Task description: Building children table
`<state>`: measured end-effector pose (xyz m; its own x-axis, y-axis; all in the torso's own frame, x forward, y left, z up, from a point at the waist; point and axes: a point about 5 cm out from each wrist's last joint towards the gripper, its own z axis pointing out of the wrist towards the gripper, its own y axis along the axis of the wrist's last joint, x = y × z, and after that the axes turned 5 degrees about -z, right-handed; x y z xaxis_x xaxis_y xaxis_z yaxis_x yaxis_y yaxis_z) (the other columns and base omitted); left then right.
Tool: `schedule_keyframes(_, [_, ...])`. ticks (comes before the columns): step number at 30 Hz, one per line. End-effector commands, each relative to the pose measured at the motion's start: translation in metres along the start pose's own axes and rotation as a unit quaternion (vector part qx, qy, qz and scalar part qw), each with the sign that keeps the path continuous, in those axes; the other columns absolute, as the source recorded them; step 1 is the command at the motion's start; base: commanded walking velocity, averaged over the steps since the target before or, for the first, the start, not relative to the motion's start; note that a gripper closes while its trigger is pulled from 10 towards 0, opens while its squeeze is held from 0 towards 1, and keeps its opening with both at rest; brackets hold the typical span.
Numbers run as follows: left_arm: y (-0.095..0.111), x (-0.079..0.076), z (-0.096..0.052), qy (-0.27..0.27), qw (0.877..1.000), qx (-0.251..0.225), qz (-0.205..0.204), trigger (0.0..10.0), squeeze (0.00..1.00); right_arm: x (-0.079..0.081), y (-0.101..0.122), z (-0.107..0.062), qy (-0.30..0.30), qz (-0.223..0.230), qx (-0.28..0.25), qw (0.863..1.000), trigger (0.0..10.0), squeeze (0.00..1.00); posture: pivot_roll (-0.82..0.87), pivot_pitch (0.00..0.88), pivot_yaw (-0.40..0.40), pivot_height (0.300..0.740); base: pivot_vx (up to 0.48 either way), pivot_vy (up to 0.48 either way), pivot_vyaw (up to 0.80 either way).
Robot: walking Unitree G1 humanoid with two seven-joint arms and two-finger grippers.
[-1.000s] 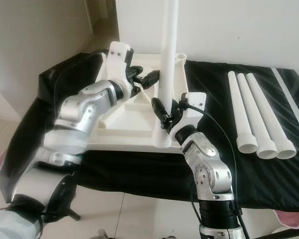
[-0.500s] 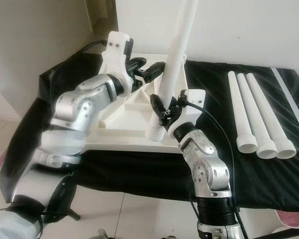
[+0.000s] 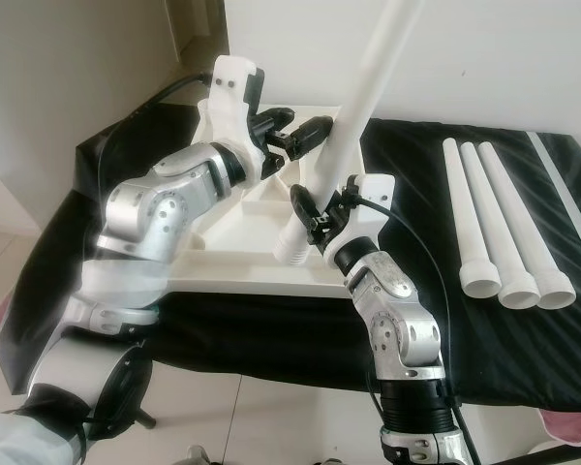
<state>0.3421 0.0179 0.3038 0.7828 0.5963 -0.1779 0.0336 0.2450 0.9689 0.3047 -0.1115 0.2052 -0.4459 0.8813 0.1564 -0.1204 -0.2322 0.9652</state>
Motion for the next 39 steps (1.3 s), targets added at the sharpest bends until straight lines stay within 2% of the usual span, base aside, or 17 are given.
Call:
schedule_keyframes(1, [0.007,-0.025,0.006,-0.076,0.997,-0.011,0.003,10.0,0.0,0.014,-0.012,0.005,0.036,0.003,0.029,0.999,10.0,0.0,-0.03,0.0,0.001,0.74,0.0,0.0,0.0])
schedule_keyframes(6, [0.006,-0.016,0.006,-0.045,0.999,-0.014,0.017,10.0,0.0,0.011,-0.007,0.003,0.023,0.006,0.009,1.0,10.0,0.0,-0.03,0.0,0.004,0.74,0.0,0.0,0.0])
schedule_keyframes(7, [0.006,-0.009,0.005,-0.025,0.999,-0.017,0.021,10.0,0.0,0.006,-0.003,0.001,0.005,0.006,-0.004,1.0,10.0,0.0,-0.03,0.004,0.004,0.74,0.0,0.0,0.0])
schedule_keyframes(10, [0.006,-0.004,0.004,-0.013,0.999,-0.019,0.026,10.0,0.0,0.002,0.0,-0.001,-0.007,0.011,-0.012,1.0,10.0,0.0,-0.03,0.009,0.006,0.74,0.0,0.0,0.0])
schedule_keyframes(11, [0.006,0.002,0.002,0.007,0.999,-0.024,0.033,10.0,0.0,-0.002,0.003,-0.003,-0.024,0.012,-0.025,0.999,10.0,0.0,-0.04,0.013,0.008,0.74,0.0,0.0,0.0])
schedule_keyframes(13, [0.006,0.002,0.002,0.007,0.999,-0.024,0.033,10.0,0.0,-0.002,0.003,-0.003,-0.024,0.012,-0.025,0.999,10.0,0.0,-0.04,0.013,0.008,0.74,0.0,0.0,0.0])
schedule_keyframes(16, [0.008,0.012,-0.003,0.044,0.997,-0.049,0.027,10.0,0.0,-0.012,0.008,-0.005,-0.064,0.006,-0.042,0.997,10.0,0.0,-0.04,0.018,0.009,0.74,0.0,0.0,0.0])
schedule_keyframes(20, [0.009,0.017,-0.006,0.068,0.995,-0.061,0.033,10.0,0.0,-0.018,0.011,-0.007,-0.084,0.002,-0.051,0.995,10.0,0.0,-0.04,0.021,0.011,0.74,0.0,0.0,0.0])
schedule_keyframes(22, [0.004,0.025,-0.013,0.092,0.993,-0.072,0.03,10.0,0.0,-0.026,0.013,-0.01,-0.114,-0.001,-0.062,0.992,10.0,0.0,-0.04,0.027,0.011,0.74,0.0,0.0,0.0])
schedule_keyframes(27, [0.002,0.03,-0.018,0.101,0.992,-0.074,0.031,10.0,0.0,-0.03,0.015,-0.011,-0.128,-0.006,-0.065,0.99,10.0,0.0,-0.04,0.033,0.009,0.74,0.0,0.0,0.0])
schedule_keyframes(30, [-0.007,0.034,-0.026,0.112,0.99,-0.075,0.031,10.0,0.0,-0.036,0.016,-0.014,-0.152,-0.038,-0.07,0.985,10.0,0.0,-0.04,0.029,0.008,0.74,0.0,0.0,0.0])
schedule_keyframes(34, [-0.017,0.036,-0.028,0.125,0.989,-0.069,0.029,10.0,0.0,-0.039,0.015,-0.015,-0.17,-0.061,-0.07,0.981,10.0,0.0,-0.04,0.015,0.006,0.74,0.0,0.0,0.0])
schedule_keyframes(37, [-0.036,0.03,-0.029,0.127,0.99,-0.056,0.034,10.0,0.0,-0.042,0.014,-0.015,-0.19,-0.092,-0.073,0.975,10.0,0.0,-0.04,0.013,0.003,0.74,0.0,0.0,0.0])
schedule_keyframes(39, [-0.042,0.028,-0.03,0.126,0.99,-0.051,0.042,10.0,0.0,-0.043,0.015,-0.015,-0.193,-0.102,-0.075,0.973,10.0,0.0,-0.04,0.014,0.0,0.74,0.0,0.0,0.0])
